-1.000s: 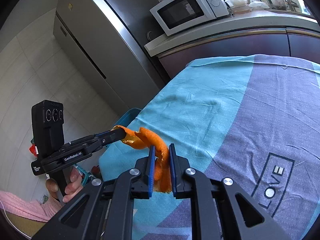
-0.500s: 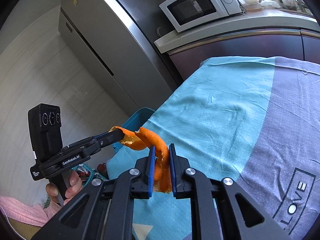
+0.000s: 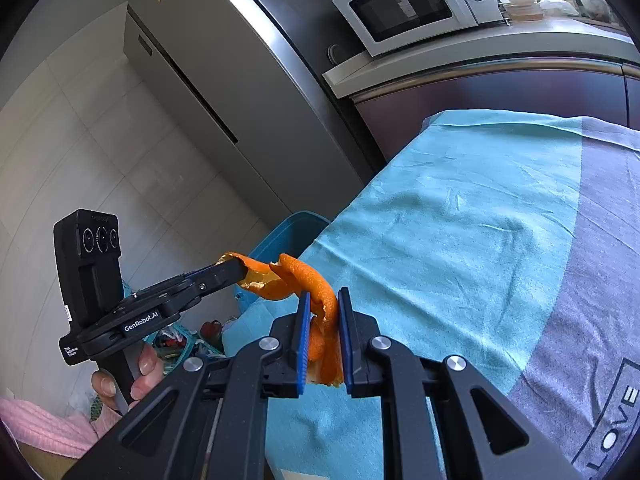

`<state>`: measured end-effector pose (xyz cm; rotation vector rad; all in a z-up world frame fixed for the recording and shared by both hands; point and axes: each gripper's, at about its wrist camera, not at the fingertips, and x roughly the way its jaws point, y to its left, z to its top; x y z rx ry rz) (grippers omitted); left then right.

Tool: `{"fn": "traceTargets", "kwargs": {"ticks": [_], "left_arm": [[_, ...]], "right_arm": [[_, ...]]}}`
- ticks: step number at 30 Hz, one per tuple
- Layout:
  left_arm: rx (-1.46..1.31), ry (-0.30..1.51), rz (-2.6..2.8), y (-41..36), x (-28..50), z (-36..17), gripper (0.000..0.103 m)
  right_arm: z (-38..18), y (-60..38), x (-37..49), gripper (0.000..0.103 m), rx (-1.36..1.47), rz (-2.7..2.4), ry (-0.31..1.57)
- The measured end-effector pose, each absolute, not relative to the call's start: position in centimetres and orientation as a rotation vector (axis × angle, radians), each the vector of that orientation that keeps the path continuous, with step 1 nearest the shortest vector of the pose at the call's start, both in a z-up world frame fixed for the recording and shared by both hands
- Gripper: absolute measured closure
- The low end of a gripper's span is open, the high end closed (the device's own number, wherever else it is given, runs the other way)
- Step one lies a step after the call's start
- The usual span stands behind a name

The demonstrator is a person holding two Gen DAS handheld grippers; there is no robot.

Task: Collect trash
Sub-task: 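Lift both orange peels and carry them toward the teal bin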

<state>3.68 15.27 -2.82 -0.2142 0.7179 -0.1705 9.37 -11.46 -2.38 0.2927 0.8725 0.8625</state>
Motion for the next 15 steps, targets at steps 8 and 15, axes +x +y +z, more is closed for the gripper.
{"fn": "traceTargets", "kwargs": {"ticks": [8,15], "left_arm": [[-0.230,0.714,-0.141,16.6,3.5,-2.7,0.093],[-0.241,0.708,-0.118,17.4,3.2,-2.4,0.093]], "right_arm": [[-2.1,-10.1,9.7,0.091,0.284,0.882,0.876],[-1.9,-8.7,10.1,0.091,0.274,0.904,0.881]]}}
